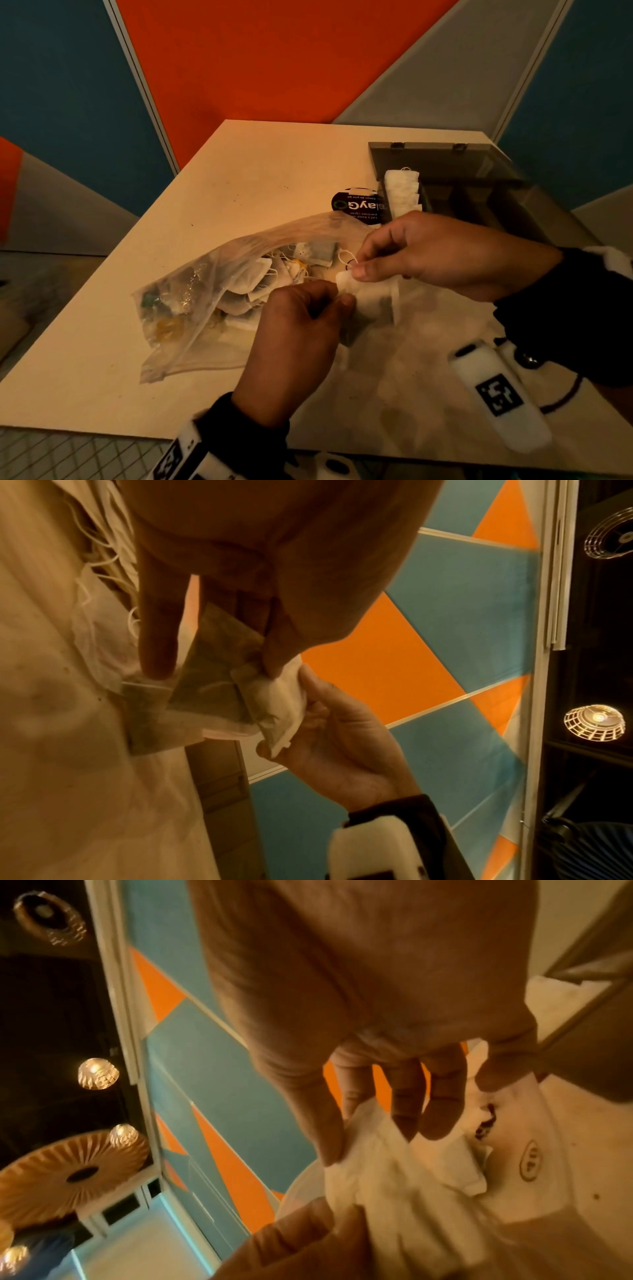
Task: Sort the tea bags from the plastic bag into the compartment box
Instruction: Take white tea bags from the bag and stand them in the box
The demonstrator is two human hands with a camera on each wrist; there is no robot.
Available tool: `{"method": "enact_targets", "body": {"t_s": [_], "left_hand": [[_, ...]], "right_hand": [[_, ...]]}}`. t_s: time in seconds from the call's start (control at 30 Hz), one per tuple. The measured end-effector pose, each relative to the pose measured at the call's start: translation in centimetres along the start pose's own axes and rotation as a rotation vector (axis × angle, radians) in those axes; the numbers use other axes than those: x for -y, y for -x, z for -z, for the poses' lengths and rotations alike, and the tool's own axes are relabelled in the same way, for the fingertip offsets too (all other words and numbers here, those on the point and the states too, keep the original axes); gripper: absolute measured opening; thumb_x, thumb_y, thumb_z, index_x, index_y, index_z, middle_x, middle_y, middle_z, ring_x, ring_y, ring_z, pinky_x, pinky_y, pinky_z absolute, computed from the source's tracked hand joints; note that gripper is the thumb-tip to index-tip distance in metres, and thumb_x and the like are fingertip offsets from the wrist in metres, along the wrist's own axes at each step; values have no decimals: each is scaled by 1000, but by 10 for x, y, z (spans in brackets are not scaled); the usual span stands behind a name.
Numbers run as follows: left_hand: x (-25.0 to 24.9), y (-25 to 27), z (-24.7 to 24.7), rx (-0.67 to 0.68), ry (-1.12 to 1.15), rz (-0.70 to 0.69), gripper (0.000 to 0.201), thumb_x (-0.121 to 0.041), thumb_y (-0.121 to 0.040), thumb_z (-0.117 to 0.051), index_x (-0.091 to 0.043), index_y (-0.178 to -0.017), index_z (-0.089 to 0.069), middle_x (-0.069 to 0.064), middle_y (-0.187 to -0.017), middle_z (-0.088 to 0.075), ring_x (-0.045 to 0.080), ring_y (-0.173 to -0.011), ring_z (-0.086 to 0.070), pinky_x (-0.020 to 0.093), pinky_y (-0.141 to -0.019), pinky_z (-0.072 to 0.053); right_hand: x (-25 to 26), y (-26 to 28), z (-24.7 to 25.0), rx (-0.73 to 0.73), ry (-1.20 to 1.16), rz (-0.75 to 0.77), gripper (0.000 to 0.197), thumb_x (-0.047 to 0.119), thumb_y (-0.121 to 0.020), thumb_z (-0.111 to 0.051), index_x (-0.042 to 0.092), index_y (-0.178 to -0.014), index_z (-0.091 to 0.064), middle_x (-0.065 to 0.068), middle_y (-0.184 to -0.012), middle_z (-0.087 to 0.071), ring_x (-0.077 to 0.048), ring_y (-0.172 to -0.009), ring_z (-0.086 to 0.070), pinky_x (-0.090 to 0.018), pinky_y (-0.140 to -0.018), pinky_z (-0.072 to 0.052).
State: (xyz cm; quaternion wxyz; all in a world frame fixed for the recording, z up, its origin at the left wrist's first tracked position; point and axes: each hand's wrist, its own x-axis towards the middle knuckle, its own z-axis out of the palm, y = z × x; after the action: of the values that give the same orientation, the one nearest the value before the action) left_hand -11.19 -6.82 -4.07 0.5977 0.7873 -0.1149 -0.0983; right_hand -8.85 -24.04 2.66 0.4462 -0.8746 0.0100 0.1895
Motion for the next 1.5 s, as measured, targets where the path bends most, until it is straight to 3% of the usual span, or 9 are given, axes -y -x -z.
{"method": "enact_targets", "body": {"t_s": [0.17, 0.3, 0.5, 0.67, 0.77, 0.9, 1.1, 1.27, 1.5], "left_hand": [[-2, 0, 1, 16, -21, 23, 22, -22, -93, -60, -13, -79, -75, 4, -77, -73, 14, -71, -66, 27, -70, -50], [-2, 1, 1, 36, -22, 15, 21, -22, -92, -60, -14, -79, -74, 4, -80, -72, 11, -73, -64, 22, -69, -50], [-3, 1, 0, 54, 14, 55, 19, -17, -92, -60, -15, -80, -74, 4, -80, -74, 7, -64, -65, 15, -62, -50], [-2, 0, -1, 33, 22, 60, 19, -17, -92, -61, -13, -81, -76, 5, -78, -73, 12, -63, -65, 23, -61, -50], [-5, 0, -1, 45, 33, 57, 21, -16, -93, -60, -15, -79, -76, 3, -76, -74, 2, -49, -59, 14, -49, -45], [-9, 1, -2, 66, 55, 48, 27, -11, -93, -59, -25, -74, -73, -5, -79, -74, 9, -69, -69, 10, -58, -51], [-9, 3, -4, 84, -6, 44, 19, -17, -92, -61, -16, -77, -73, 4, -79, -73, 16, -73, -67, 26, -69, -51], [-7, 1, -1, 71, -5, 64, 20, -18, -92, -61, -18, -76, -73, -2, -77, -72, 10, -70, -66, 19, -65, -51], [-5, 2, 0, 96, -8, 58, 22, -18, -93, -60, -20, -74, -72, -8, -76, -71, 4, -68, -65, 6, -58, -46]], "right_hand": [[-4, -2, 6, 130, -321, -43, 34, 29, -73, -72, 8, -99, -70, -6, -97, -68, -26, -105, -57, -55, -106, -36], [-3, -1, 11, 160, -483, -45, 23, 27, -75, -67, 12, -92, -69, -2, -88, -66, -19, -90, -57, -36, -81, -45], [-3, 0, 24, 47, -587, -6, 15, 27, -81, -62, 17, -90, -67, -4, -87, -67, -17, -80, -60, -32, -68, -40], [1, 5, 23, -148, -187, -64, 35, 48, -79, -63, 20, -98, -69, 0, -86, -72, -18, -81, -64, -32, -67, -44], [3, 9, 13, -30, 188, -119, 64, 72, -54, -59, 29, -99, -69, 7, -96, -69, -12, -90, -62, -30, -72, -47], [3, 11, 2, 73, 286, -141, 50, 68, -61, -69, 29, -91, -76, 12, -95, -72, -6, -96, -61, -35, -88, -51], [2, 5, -2, 20, 62, -33, 11, 27, -76, -77, 20, -85, -79, 11, -83, -75, 3, -81, -66, -20, -77, -48], [2, 6, 7, 1, -118, -10, 40, 37, -62, -73, 14, -94, -77, -2, -92, -75, -15, -87, -61, -36, -78, -42], [2, 4, 25, -65, -520, -26, 21, 30, -80, -63, 15, -94, -70, -2, -85, -69, -15, -78, -60, -34, -71, -39]]}}
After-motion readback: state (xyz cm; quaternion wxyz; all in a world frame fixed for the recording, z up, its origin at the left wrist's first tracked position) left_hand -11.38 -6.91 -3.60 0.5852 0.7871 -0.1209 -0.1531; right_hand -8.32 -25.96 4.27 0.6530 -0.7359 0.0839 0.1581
